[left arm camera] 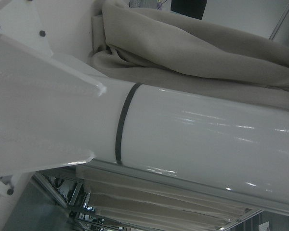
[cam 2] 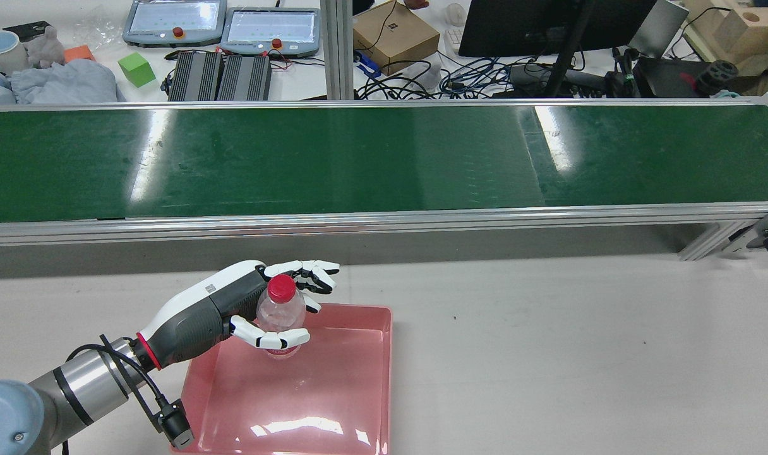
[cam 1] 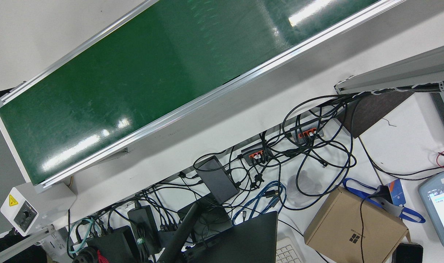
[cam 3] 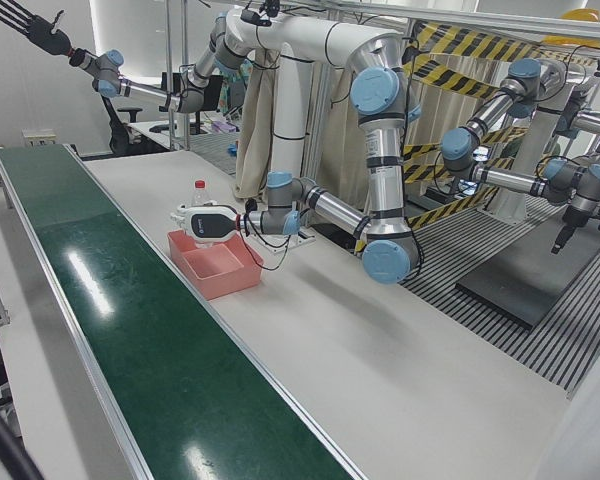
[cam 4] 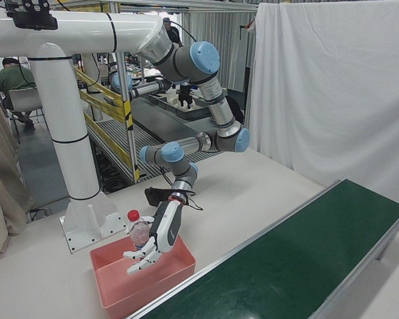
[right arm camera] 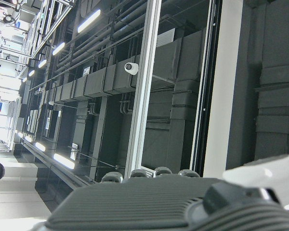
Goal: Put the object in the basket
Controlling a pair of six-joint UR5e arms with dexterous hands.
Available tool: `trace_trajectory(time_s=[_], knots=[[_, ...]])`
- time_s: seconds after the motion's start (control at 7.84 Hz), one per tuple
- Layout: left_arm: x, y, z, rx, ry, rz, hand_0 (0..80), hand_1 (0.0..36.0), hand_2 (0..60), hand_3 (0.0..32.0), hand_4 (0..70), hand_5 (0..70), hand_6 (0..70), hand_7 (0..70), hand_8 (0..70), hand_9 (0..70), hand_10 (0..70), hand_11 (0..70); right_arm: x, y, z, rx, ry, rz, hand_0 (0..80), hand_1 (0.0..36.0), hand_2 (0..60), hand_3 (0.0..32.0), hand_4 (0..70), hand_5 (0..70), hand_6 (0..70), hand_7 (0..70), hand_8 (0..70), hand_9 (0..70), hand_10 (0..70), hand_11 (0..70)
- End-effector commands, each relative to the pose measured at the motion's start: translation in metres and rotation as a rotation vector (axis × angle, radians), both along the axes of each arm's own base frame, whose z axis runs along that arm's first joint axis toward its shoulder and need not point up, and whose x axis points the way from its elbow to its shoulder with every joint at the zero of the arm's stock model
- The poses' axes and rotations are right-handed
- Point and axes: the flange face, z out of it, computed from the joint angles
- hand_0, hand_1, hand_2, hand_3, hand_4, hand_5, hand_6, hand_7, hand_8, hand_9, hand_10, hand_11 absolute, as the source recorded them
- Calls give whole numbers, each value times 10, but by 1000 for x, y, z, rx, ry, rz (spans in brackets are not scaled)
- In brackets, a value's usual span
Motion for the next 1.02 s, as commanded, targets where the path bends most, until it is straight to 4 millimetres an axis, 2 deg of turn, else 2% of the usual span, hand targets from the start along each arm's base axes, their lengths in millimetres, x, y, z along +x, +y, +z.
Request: trace_trajectory(time_s=[0.0, 0.13, 0.26, 0.38, 0.51, 0.64, 0.77, 0.89], knots=[[-14, 5, 37, 0, 8, 7, 478, 34, 0, 0, 148, 295, 59, 56, 99, 94, 141, 211, 0, 0, 0, 0, 0, 0, 0, 0, 0, 0, 0, 0, 0, 0, 0, 0, 0, 0], [-18, 5, 39, -1, 4, 4, 490, 38, 0, 0, 139, 291, 49, 43, 92, 87, 129, 195, 0, 0, 0, 0, 0, 0, 0, 0, 0, 0, 0, 0, 0, 0, 0, 0, 0, 0], [-31, 10, 42, -5, -9, 5, 502, 88, 0, 0, 140, 299, 49, 41, 91, 84, 128, 197, 0, 0, 0, 0, 0, 0, 0, 0, 0, 0, 0, 0, 0, 0, 0, 0, 0, 0], [-49, 14, 41, -2, 2, 0, 490, 74, 0, 0, 139, 304, 48, 36, 85, 77, 125, 192, 0, 0, 0, 0, 0, 0, 0, 0, 0, 0, 0, 0, 0, 0, 0, 0, 0, 0], [-83, 24, 33, -1, 12, -11, 473, 50, 0, 0, 137, 310, 48, 34, 79, 72, 121, 183, 0, 0, 0, 0, 0, 0, 0, 0, 0, 0, 0, 0, 0, 0, 0, 0, 0, 0], [-122, 23, 24, 3, 23, -51, 468, 37, 0, 0, 136, 319, 47, 33, 76, 69, 123, 184, 0, 0, 0, 0, 0, 0, 0, 0, 0, 0, 0, 0, 0, 0, 0, 0, 0, 0], [-142, 24, 17, 5, 26, -71, 465, 31, 0, 0, 137, 326, 47, 33, 73, 67, 121, 181, 0, 0, 0, 0, 0, 0, 0, 0, 0, 0, 0, 0, 0, 0, 0, 0, 0, 0], [-147, 24, 15, 6, 27, -77, 460, 28, 0, 0, 136, 323, 46, 31, 73, 67, 119, 178, 0, 0, 0, 0, 0, 0, 0, 0, 0, 0, 0, 0, 0, 0, 0, 0, 0, 0]])
